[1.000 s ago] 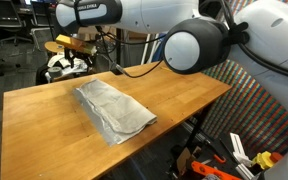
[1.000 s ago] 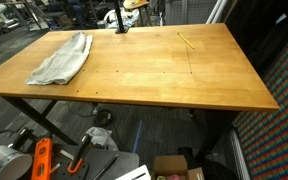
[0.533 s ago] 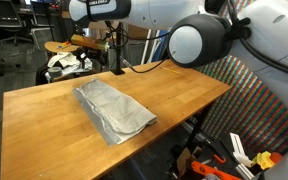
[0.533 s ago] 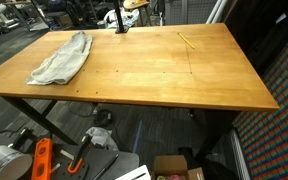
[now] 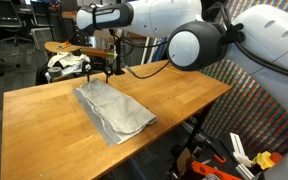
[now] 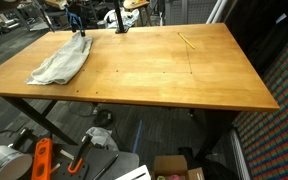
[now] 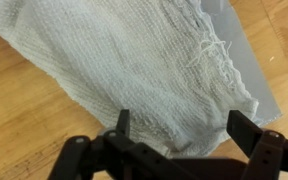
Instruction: Fold the towel on the table
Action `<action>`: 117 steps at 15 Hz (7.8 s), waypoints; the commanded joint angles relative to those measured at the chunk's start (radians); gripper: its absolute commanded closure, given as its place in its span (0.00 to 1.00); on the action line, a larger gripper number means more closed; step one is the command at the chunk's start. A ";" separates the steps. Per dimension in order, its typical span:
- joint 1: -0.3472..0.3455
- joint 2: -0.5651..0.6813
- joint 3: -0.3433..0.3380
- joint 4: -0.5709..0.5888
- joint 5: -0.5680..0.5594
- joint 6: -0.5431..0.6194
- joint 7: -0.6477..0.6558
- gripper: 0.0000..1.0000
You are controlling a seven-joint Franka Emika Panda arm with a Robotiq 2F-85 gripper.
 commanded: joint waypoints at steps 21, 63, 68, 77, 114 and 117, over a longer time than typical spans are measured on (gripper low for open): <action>-0.029 0.084 -0.004 -0.025 0.046 0.356 -0.044 0.00; 0.049 -1.040 0.069 -1.608 -0.102 0.768 -0.523 0.00; 0.092 -1.120 0.135 -1.727 0.042 0.804 -0.419 0.00; 0.157 -1.051 0.145 -1.692 -0.277 1.057 0.102 0.00; 0.100 -0.757 0.080 -1.369 -0.009 0.597 -0.327 0.00; 0.101 -0.761 0.077 -1.385 -0.013 0.584 -0.324 0.32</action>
